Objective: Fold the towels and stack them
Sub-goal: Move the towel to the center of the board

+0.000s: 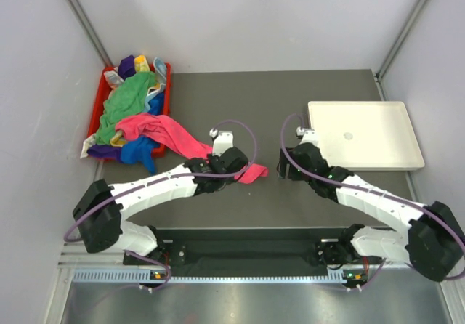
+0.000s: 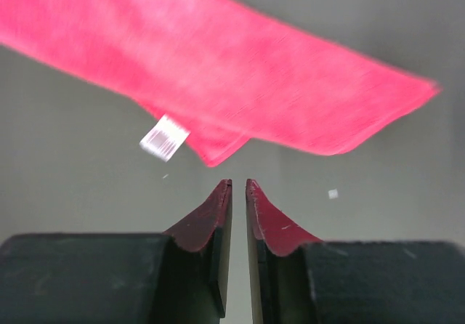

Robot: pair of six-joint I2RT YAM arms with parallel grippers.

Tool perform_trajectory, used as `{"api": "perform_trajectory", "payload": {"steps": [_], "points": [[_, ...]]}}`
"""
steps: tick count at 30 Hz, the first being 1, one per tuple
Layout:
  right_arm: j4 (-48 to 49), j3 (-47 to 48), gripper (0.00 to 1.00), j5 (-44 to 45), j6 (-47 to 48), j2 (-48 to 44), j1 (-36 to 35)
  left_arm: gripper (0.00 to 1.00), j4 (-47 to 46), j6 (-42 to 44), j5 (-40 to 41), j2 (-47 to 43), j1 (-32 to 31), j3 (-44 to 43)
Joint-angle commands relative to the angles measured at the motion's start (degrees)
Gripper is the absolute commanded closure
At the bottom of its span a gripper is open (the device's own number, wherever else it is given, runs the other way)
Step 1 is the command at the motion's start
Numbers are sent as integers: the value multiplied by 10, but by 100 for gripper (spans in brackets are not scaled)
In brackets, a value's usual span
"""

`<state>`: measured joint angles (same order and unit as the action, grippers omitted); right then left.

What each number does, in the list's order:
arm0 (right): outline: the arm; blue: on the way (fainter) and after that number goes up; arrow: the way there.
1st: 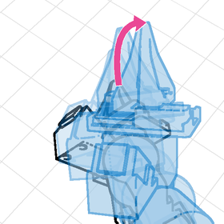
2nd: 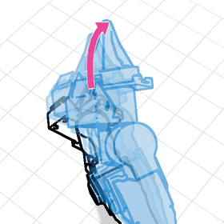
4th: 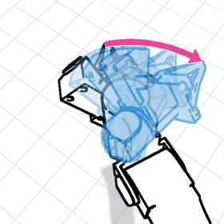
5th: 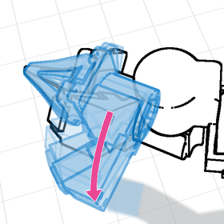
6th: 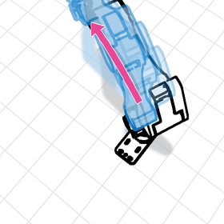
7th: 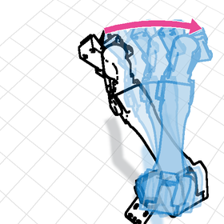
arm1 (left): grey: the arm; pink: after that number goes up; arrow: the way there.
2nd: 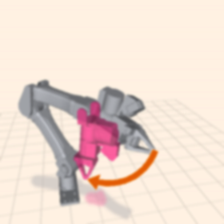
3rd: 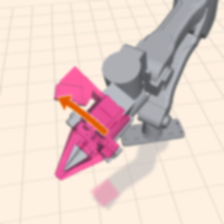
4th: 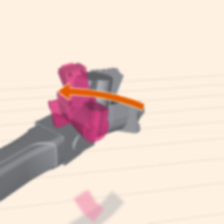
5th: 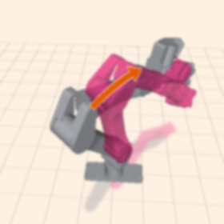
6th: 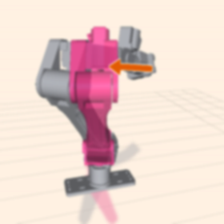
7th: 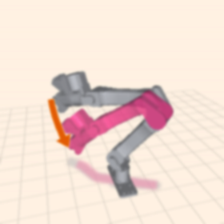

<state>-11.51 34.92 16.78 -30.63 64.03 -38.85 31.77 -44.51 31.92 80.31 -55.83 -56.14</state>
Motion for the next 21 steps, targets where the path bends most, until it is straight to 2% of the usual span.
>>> {"api": "perform_trajectory", "payload": {"steps": [1,6,14,17,21], "points": [[67,7,26,15,-3,54,-30,81,3,-36,7,-22,0,44],[110,9,27,5,-7,102,-42,80,-49,-38,-22,-22,23,102],[170,6,27,-10,-19,155,-47,58,-113,-7,-44,21,57,111],[185,2,27,-12,-21,168,-50,54,-132,3,-52,34,67,107],[193,2,28,-10,-29,183,-54,53,-145,6,-56,61,73,104]]}}
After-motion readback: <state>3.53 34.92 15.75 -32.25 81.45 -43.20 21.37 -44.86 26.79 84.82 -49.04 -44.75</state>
